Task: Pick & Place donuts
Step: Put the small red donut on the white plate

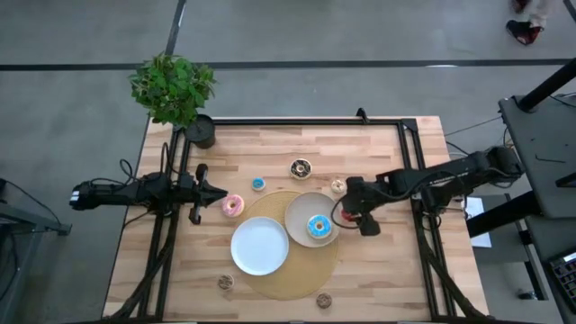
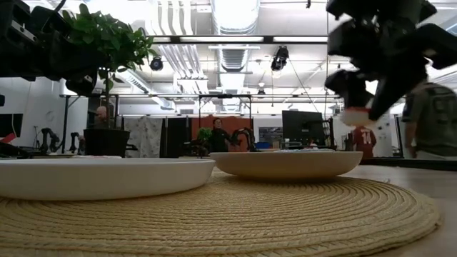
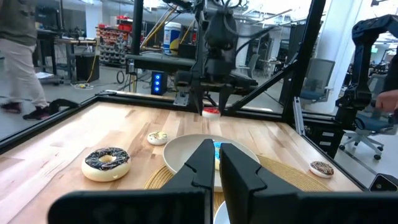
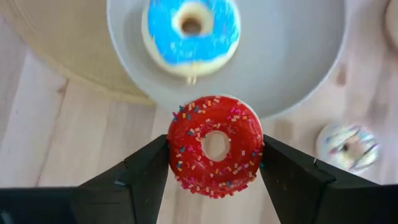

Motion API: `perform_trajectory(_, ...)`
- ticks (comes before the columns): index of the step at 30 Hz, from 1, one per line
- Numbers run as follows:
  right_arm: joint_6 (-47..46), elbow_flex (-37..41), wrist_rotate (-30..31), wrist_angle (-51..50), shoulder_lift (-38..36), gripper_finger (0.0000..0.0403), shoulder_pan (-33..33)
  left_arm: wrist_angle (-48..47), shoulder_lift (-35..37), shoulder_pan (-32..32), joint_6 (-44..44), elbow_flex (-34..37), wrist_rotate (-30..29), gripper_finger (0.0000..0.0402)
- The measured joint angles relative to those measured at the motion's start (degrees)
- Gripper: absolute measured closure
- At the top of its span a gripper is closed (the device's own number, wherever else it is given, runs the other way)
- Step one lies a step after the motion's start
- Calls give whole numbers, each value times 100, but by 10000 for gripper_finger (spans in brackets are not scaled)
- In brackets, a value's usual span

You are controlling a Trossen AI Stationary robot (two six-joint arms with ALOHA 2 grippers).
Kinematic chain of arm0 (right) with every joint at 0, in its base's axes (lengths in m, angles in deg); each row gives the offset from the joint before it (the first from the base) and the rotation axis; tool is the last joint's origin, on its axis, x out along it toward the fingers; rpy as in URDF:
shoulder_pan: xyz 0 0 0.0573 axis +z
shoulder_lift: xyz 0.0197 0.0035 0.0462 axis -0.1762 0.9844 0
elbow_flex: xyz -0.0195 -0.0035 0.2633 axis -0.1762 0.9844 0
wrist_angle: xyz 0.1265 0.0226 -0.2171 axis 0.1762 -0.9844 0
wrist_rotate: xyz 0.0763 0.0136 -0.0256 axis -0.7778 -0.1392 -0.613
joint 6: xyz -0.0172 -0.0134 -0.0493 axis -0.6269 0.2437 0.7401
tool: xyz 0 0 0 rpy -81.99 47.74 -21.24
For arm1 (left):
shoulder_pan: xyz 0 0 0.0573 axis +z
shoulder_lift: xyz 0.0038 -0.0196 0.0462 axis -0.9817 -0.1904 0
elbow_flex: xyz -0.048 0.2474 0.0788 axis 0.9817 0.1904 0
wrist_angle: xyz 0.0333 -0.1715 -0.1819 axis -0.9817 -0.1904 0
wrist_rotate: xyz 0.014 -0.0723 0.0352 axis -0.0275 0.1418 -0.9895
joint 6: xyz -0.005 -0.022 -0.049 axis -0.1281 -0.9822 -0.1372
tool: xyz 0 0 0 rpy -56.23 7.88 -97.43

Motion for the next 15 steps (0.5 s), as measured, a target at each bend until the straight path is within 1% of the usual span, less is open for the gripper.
perform_trajectory(5,292,-409,2,-25,283,175,-32,0,0,0,-2,0,-2,402)
perform_trajectory(15,1005,-1582,2,-89,1256,175,-34,0,0,0,0,2,-1,402)
